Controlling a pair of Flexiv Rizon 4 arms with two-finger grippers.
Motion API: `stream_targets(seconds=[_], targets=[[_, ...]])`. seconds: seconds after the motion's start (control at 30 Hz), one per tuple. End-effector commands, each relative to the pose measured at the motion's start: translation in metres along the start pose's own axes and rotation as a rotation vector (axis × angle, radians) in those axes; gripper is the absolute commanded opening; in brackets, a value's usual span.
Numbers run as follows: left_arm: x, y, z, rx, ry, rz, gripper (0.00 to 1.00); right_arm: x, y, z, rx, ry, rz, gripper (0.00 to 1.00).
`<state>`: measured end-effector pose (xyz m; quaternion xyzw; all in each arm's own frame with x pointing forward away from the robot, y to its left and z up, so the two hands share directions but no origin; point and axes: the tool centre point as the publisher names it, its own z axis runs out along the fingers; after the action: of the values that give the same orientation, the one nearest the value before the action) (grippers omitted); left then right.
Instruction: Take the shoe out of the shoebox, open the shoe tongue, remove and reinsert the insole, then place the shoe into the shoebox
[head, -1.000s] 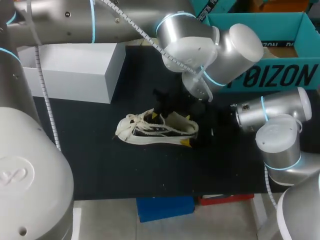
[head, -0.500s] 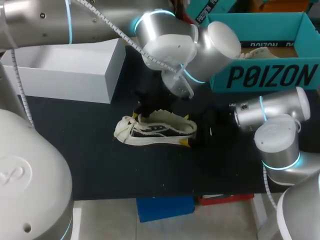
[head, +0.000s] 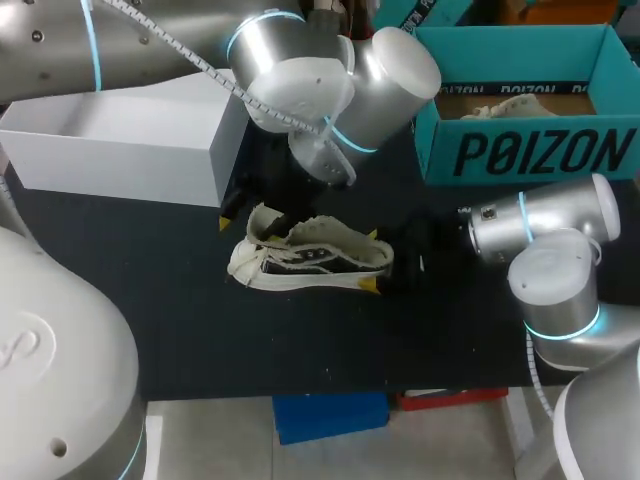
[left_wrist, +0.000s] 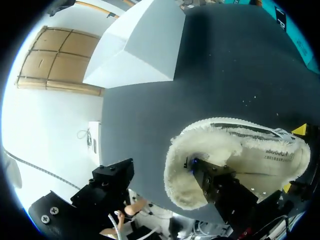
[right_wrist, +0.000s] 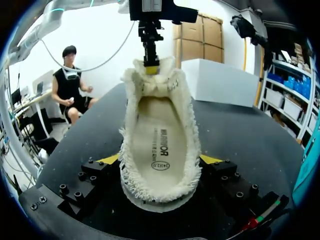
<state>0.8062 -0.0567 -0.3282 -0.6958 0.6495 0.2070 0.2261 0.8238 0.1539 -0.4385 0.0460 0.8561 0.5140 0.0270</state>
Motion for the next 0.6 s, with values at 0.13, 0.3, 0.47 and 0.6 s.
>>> stream_targets(seconds=[0.13,0.3,0.47,0.6], targets=[[-0.005,0.001,0.021,-0.018,0.03,-0.002,1.0,-0.001,-0.004,0.0,0.001,-0.002,0.001,0.0],[-0.002,0.0,0.028,-0.012,0.007,-0.016,1.0,-0.001,-0.004,0.0,0.001,-0.002,0.001,0.0],[0.003,0.001,0.034,0.007,-0.004,-0.014,1.0,-0.001,-0.004,0.0,0.001,-0.002,0.001,0.0],[0.005,0.002,0.036,0.011,-0.005,-0.009,1.0,-0.001,-0.004,0.0,0.001,-0.002,0.001,0.0]])
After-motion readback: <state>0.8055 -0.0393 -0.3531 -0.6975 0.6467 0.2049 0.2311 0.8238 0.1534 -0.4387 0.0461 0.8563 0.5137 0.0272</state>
